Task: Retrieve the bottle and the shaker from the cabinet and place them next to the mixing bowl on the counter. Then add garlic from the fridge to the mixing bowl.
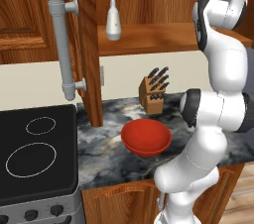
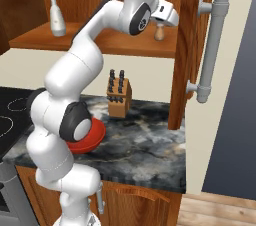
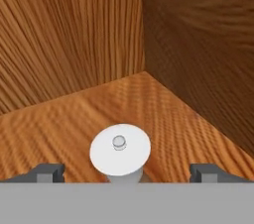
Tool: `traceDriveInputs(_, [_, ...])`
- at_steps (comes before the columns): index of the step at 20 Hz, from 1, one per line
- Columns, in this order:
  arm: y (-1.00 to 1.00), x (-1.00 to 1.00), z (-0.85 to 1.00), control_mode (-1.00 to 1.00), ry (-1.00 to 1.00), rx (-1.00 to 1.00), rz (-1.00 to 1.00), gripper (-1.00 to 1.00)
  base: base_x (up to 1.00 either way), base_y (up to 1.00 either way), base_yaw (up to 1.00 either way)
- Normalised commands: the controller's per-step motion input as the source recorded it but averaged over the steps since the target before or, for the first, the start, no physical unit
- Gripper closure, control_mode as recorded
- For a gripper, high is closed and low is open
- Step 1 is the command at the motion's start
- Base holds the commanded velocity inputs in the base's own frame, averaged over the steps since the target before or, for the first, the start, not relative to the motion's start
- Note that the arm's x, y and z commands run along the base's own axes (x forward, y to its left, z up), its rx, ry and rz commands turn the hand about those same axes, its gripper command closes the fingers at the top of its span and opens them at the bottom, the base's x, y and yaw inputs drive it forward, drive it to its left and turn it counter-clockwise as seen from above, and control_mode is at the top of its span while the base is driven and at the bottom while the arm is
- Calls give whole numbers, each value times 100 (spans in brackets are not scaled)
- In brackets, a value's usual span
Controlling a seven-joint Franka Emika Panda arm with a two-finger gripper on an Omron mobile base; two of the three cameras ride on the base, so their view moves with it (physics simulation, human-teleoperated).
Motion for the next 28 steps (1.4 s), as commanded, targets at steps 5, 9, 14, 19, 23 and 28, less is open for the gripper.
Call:
traceDriveInputs(5, [0,6,-3,-100,0,0,0,-100,0,0,0])
traceDriveInputs(9, [0,6,-4,-100,0,0,0,-100,0,0,0])
traceDriveInputs(14, [0,9,-8,-100,0,0,0,-100,0,0,0])
traceDriveInputs(19, [0,9,-7,-100,1,0,0,100,0,0,0])
traceDriveInputs(23, [0,3,0,-100,0,0,0,100,0,0,0])
traceDriveInputs(28, [0,0,0,-100,0,0,0,100,0,0,0])
